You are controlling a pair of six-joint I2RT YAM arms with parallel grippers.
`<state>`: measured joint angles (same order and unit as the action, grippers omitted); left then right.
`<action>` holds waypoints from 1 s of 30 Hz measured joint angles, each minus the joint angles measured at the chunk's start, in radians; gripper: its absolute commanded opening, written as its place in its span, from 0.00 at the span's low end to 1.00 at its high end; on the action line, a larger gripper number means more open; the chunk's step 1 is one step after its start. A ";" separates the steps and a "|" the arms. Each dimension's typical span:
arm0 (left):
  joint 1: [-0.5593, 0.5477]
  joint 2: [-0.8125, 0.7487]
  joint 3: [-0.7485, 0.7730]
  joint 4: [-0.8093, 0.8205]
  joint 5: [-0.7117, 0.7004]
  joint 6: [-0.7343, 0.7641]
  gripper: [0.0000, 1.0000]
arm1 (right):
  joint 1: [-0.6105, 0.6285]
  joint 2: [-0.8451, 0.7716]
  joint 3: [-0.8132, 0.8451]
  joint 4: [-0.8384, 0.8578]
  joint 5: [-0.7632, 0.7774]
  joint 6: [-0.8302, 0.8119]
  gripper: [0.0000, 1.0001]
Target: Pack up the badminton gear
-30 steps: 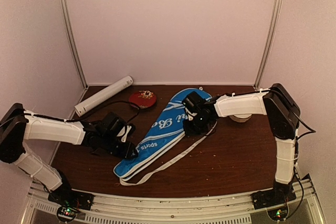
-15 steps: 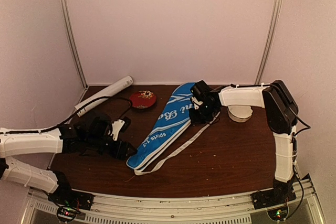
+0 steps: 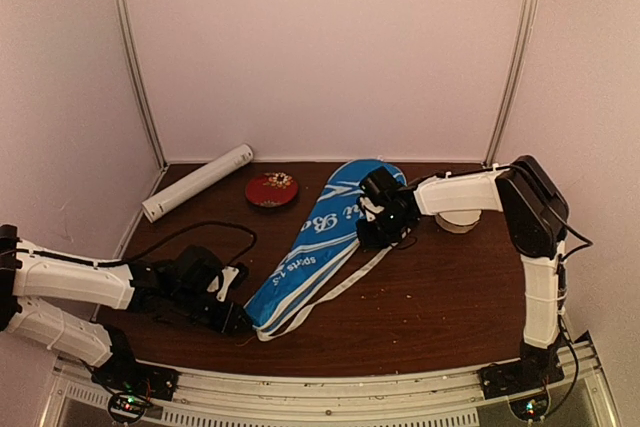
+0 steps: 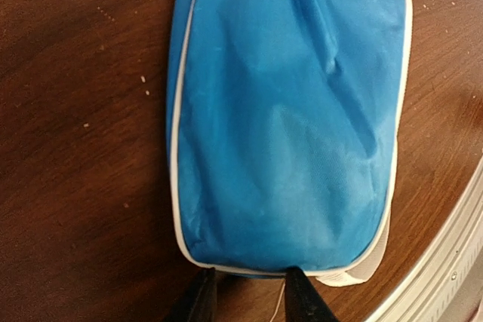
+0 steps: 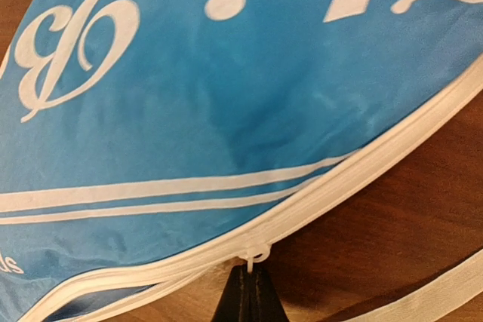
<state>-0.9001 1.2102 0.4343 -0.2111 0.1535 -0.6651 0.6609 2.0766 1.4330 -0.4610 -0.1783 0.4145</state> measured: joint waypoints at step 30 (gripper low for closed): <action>-0.051 0.095 0.026 0.134 -0.050 -0.149 0.33 | 0.520 -0.084 -0.032 0.040 0.028 0.135 0.00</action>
<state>-0.9512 1.3052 0.4603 -0.0769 0.1032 -0.8139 1.1812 1.9923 1.4006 -0.4206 -0.1501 0.5491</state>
